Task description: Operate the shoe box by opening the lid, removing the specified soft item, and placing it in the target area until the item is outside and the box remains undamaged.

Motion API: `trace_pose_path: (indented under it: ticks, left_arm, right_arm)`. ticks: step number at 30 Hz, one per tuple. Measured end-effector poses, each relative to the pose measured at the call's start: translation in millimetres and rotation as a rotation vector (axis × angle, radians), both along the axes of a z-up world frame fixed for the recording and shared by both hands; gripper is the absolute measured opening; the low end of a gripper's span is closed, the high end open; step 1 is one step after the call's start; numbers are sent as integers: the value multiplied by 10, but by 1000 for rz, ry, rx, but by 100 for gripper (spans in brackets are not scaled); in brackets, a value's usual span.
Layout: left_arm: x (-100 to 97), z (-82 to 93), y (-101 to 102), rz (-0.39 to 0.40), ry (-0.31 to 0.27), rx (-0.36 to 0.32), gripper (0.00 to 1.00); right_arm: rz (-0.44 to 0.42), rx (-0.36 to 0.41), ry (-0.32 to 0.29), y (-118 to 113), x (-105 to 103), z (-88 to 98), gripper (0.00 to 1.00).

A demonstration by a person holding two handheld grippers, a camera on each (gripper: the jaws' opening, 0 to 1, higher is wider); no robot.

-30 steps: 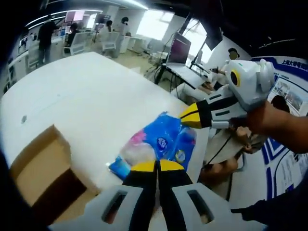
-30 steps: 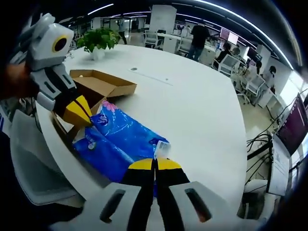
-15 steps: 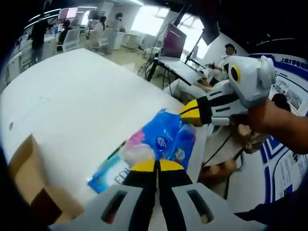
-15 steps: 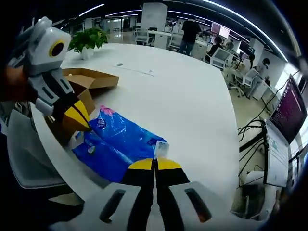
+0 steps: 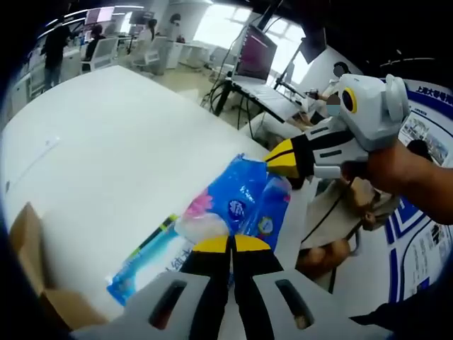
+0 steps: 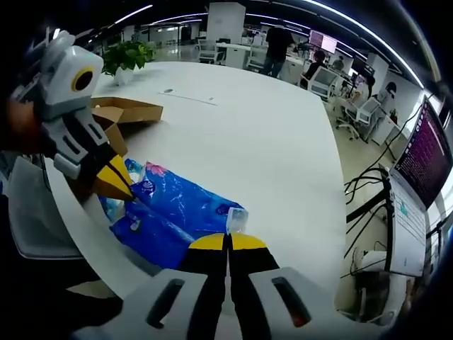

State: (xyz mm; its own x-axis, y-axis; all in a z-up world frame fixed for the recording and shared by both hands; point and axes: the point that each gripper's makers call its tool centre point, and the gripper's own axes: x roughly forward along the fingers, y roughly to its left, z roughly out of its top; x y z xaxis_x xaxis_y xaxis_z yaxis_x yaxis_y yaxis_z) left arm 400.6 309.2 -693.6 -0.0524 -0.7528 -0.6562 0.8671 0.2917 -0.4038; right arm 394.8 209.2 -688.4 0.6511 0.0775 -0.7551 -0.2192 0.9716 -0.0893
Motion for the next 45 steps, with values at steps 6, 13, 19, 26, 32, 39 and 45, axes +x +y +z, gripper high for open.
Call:
trace_pose_path:
  ticks: [6,13,19,26,32,39,45]
  left_arm:
    - [-8,-63,-150,-7,4,8,0]
    - [-52,-122,-373,-22,5,14,0]
    - [-92,-194,-513,-35,11,20,0]
    - [-115,-274,-645,-44,16,31,0]
    - [-93,-381,-636,-37,3,62,0]
    - [-23,-487,-619,-33,0,86,0]
    - [19,-584,-550,-18,-3,117,0]
  right_arm:
    - [-6,5,2,-151,-33,-44,0]
    - [-23,5,6,-374,-71,-90,0]
    - [-34,-1,14,-510,-116,-156,0]
    - [-46,-13,26,-643,-146,-266,0]
    - [-36,-4,43,-646,-123,-424,0]
    - [-34,2,55,-631,-62,-554,0]
    - [-48,24,74,-610,-84,-674,0]
